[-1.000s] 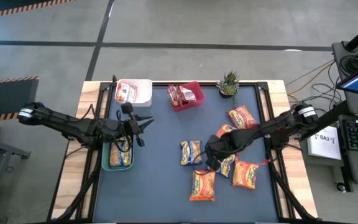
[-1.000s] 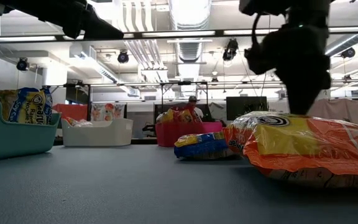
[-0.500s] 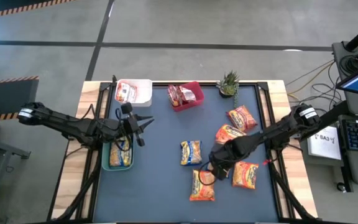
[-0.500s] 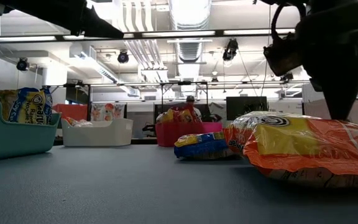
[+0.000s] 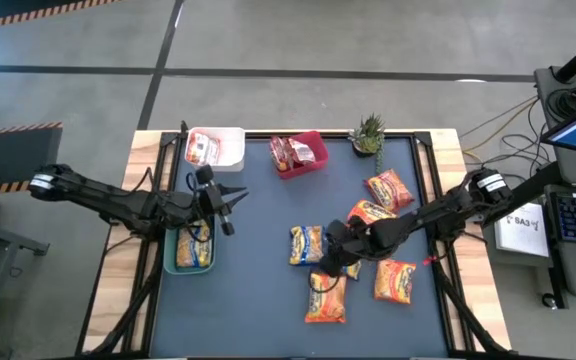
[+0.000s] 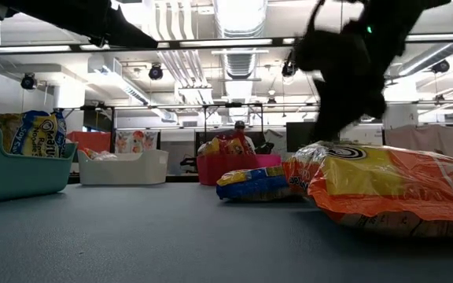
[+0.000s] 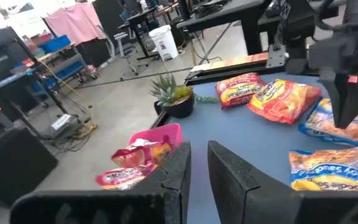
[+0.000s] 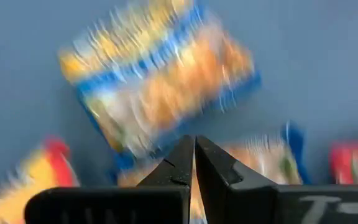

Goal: Sort Maruchan noodles
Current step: Stack the blue noodle pack on top of the blue noodle pack

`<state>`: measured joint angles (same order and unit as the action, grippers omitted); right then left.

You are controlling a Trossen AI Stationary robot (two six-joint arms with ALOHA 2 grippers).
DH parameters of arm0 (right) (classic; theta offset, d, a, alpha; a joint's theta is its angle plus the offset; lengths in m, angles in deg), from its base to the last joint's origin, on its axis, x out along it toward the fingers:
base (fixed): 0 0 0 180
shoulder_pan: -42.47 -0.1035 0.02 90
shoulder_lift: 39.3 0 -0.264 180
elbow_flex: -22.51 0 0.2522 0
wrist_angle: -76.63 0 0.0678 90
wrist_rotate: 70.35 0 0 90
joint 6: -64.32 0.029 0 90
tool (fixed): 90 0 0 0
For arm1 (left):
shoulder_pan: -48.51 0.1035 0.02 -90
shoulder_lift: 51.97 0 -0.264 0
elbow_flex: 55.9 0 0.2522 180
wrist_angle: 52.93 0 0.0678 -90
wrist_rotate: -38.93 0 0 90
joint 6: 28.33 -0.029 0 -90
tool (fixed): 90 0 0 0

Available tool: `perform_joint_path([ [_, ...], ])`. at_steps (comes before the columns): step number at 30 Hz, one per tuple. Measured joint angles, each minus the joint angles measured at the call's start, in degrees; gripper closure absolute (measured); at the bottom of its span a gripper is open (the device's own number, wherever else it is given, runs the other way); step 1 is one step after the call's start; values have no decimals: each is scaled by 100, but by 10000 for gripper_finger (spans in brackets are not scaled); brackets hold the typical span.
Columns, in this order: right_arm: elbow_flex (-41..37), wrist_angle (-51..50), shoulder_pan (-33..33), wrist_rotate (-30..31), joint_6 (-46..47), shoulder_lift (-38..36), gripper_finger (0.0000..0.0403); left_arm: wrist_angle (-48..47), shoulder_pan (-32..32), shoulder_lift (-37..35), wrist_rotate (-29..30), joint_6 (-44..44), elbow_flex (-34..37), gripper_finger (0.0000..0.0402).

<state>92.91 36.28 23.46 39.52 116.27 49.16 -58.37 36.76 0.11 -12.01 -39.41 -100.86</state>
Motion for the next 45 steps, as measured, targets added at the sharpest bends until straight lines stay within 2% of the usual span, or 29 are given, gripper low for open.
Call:
perform_joint_path([
  [4,9,117,14,73,-340,-272,394,157,2,303,-550,267,0,364],
  [10,-6,-949,-21,-136,267,-787,394,1102,-7,1074,-1129,410,0,364],
  [13,-166,-1248,-152,-170,583,-1021,394,1454,-7,1551,-1173,363,-131,364],
  [21,-1013,-1158,-612,-315,1709,-1636,394,1507,-4,2924,-1309,69,-1022,364],
  [25,-1351,-956,-806,-340,2167,-1775,394,1505,-4,3564,-1483,-33,-1358,364],
  [28,-1460,-568,-823,-261,2158,-1787,394,1489,-4,4008,-1510,4,-1523,364],
  [34,-1492,277,-760,238,1653,-1679,394,1412,0,4681,-1917,186,-1659,364],
  [37,-1494,674,-615,250,1420,-1645,389,1408,-4,4939,-2134,340,-1674,364],
  [41,-1493,1086,-406,228,1234,-1550,359,1371,-4,5181,-2534,422,-1674,364],
  [45,-1493,1218,-218,194,1188,-1479,306,1369,-13,5182,-2762,460,-1651,364],
])
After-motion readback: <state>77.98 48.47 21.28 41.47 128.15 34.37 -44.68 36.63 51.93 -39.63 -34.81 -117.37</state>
